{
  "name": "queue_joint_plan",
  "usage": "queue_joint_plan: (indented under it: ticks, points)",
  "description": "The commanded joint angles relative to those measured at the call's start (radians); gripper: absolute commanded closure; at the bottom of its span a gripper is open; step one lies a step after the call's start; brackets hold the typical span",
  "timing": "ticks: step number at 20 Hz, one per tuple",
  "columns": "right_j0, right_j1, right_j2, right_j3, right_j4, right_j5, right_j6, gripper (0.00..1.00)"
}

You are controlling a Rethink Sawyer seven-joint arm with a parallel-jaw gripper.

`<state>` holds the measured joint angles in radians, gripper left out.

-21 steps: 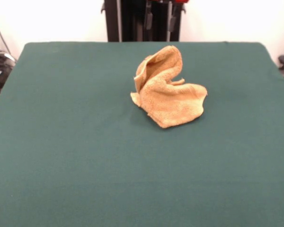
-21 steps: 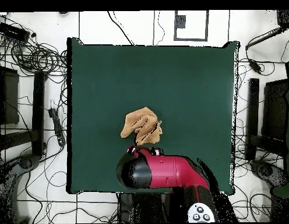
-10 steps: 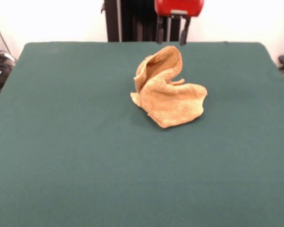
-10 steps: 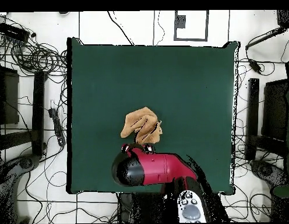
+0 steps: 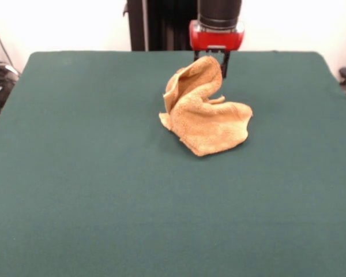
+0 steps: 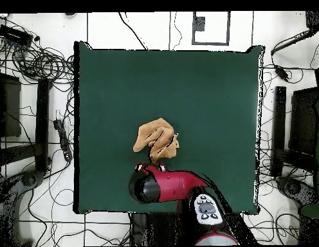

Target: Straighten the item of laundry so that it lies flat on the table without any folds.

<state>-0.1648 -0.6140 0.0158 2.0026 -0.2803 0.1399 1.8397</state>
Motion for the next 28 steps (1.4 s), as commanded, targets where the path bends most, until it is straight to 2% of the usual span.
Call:
queue_joint_plan:
  ticks: [1, 5, 10, 13, 17, 28]
  points:
    - [0.021, 0.027, 0.029, -0.004, 0.062, 0.005, 0.178, 0.00]
    - [0.024, 0.001, 0.032, 0.016, 0.079, 0.004, 0.195, 0.00]
    - [0.023, -0.233, 0.061, 0.064, 0.149, 0.280, 0.145, 0.00]
    - [0.037, -0.323, 0.058, 0.039, 0.178, 0.440, 0.107, 0.00]
    - [0.035, -0.342, 0.061, 0.006, 0.187, 0.502, 0.095, 0.00]
    - [0.001, -0.334, 0.104, -0.018, 0.184, 0.434, 0.062, 0.00]
